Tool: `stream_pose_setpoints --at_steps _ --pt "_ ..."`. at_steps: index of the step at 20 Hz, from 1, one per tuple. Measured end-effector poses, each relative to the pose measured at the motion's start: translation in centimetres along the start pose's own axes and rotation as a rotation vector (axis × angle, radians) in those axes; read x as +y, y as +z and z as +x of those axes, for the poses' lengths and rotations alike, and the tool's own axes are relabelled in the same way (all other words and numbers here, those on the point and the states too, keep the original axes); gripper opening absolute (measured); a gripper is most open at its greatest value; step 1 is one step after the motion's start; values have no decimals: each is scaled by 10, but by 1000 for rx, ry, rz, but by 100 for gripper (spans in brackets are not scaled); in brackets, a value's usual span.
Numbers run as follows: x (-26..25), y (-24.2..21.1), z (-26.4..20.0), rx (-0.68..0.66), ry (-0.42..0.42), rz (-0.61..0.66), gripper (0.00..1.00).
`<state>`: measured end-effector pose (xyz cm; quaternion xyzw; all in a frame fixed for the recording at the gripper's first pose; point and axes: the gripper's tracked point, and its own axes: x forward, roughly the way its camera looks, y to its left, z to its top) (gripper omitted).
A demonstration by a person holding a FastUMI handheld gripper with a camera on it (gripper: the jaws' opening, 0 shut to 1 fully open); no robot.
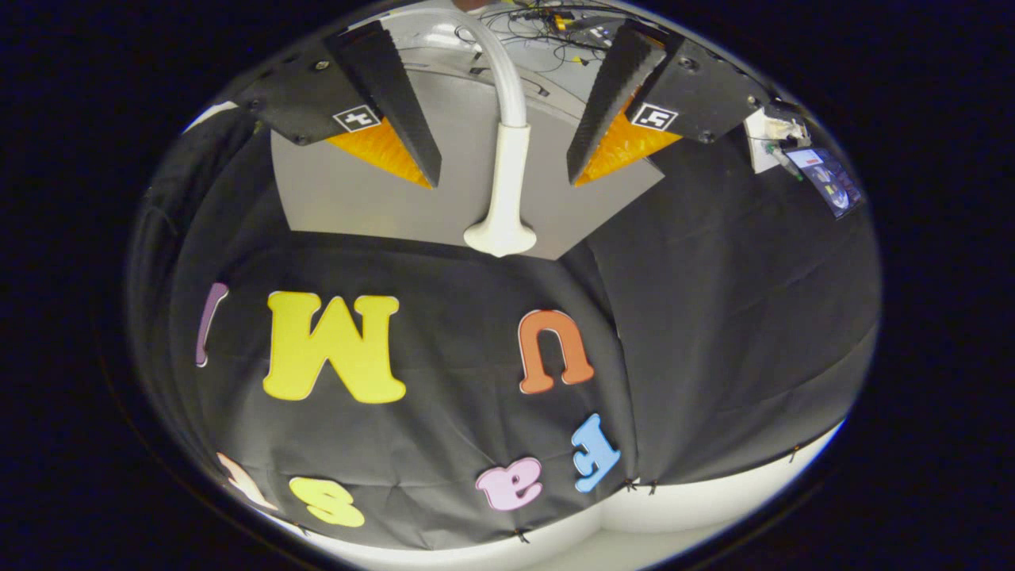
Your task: Iron the clothes twice with a garment steamer, once on the left side and once on the right side.
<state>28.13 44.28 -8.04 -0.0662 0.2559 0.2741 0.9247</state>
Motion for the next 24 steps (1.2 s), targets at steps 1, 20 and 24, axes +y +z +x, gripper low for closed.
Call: stream_pose_setpoints --at_steps 1,20,24 --pt "1 -1 15 32 11 7 99" --pt "-4 -47 135 394 -25 36 64" --pt "1 -49 139 436 -22 104 41"
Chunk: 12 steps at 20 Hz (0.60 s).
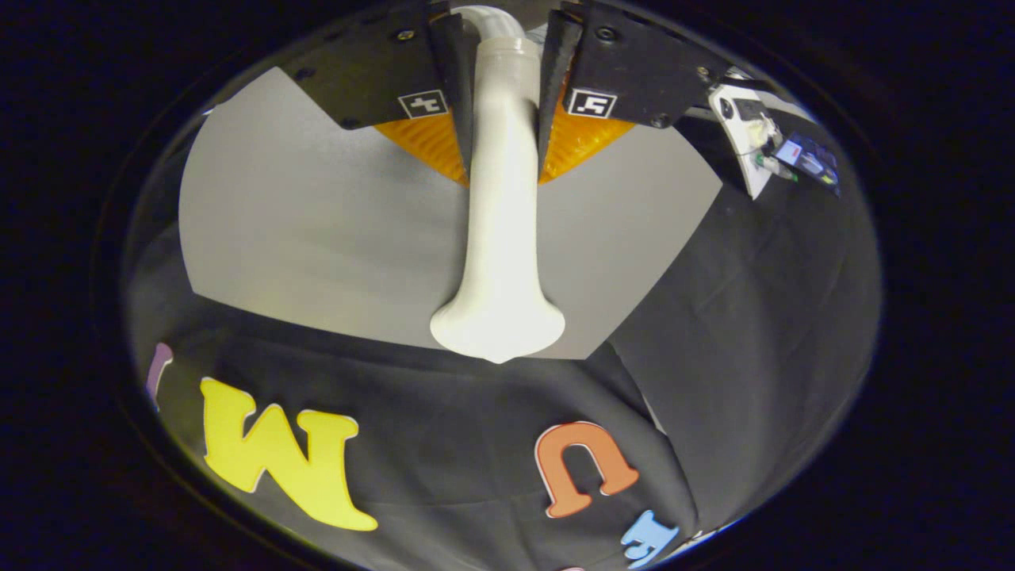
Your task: Iron the clothes twice with a garment steamer, once on the left side and once on the right side.
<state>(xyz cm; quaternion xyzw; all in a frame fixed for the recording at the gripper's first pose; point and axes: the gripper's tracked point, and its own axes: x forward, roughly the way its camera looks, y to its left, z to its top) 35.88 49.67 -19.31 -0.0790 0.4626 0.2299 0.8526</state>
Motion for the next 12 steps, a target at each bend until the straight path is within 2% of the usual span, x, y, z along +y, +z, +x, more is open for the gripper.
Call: stream_pose_setpoints --at_steps 4,7,12 --pt "0 1 -3 -28 5 23 36" --pt "2 2 -12 -60 54 78 33" --pt "-9 17 -55 -216 44 131 31"
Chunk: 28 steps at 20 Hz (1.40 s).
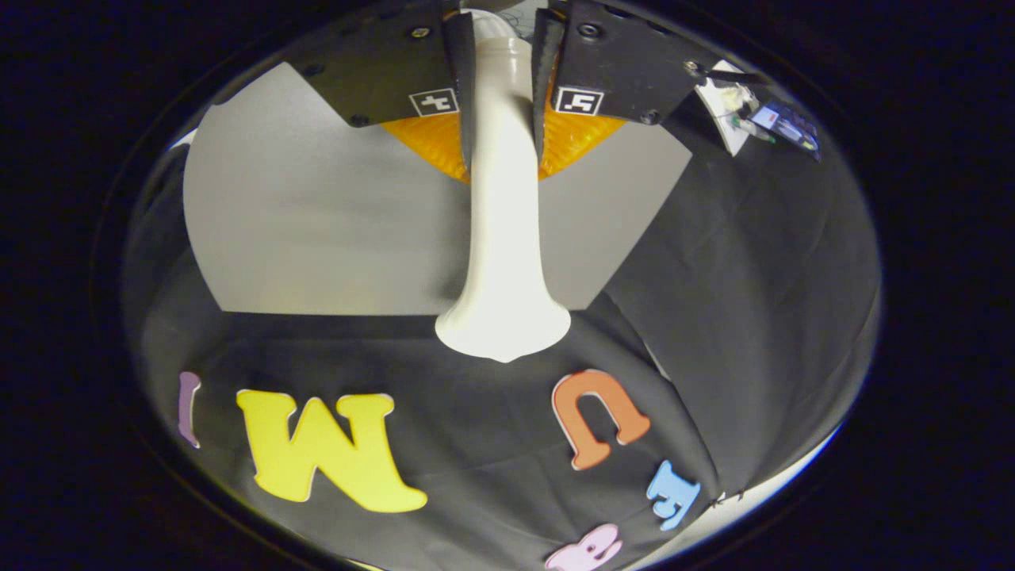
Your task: Iron the clothes twice with a garment steamer, once on the left side and once on the right side.
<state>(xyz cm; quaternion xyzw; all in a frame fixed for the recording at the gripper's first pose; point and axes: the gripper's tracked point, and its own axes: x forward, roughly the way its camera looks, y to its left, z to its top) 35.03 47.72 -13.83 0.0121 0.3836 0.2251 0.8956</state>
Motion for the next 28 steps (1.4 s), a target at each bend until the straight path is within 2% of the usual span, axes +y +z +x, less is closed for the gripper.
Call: stream_pose_setpoints --at_steps 6,9,14,19,21,24,28 --pt "-14 36 -90 -256 -13 32 31" --pt "-32 41 -147 -392 -62 45 31" --pt "-67 42 -252 -582 -194 87 31" --pt "-110 19 -356 -731 -374 95 31" --pt "-124 10 -393 -788 -414 133 31" --pt "-162 0 -440 -858 -536 168 31" --pt "-187 2 -481 -911 -618 141 31"
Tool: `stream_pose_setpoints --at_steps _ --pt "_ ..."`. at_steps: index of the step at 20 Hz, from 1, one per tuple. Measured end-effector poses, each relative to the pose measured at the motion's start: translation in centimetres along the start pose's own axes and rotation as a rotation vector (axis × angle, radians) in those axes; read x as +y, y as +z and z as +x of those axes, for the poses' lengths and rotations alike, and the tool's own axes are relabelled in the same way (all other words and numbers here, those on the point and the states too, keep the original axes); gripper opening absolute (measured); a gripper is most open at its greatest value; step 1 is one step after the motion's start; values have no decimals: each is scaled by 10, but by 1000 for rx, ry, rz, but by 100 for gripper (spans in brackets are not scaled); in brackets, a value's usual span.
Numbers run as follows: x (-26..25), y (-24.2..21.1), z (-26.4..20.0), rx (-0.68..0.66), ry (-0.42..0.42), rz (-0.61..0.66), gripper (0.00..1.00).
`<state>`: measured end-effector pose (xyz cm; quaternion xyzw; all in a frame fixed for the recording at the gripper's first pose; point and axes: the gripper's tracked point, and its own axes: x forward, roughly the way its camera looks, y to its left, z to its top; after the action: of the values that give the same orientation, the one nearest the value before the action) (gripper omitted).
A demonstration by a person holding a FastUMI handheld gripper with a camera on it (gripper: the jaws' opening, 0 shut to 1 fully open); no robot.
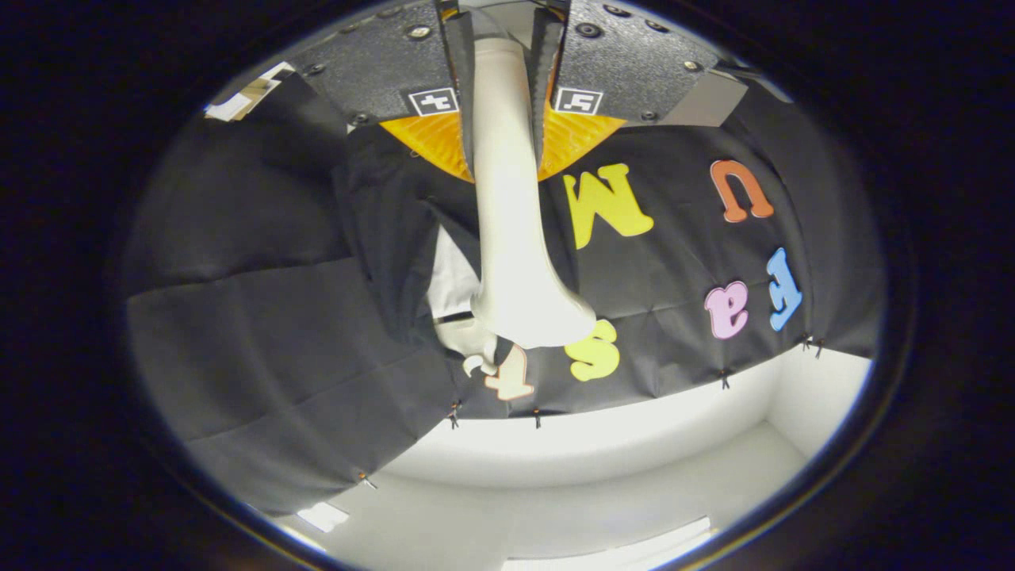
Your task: Iron the clothes twice with a garment steamer, once on the left side and once on the right side.
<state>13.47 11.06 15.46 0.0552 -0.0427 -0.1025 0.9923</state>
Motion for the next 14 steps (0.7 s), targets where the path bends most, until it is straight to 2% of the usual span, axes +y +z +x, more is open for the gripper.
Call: stream_pose_setpoints --at_steps 5,14 --pt "-7 22 34 -78 3 -73 31" --pt "-9 30 124 -82 47 -145 31"
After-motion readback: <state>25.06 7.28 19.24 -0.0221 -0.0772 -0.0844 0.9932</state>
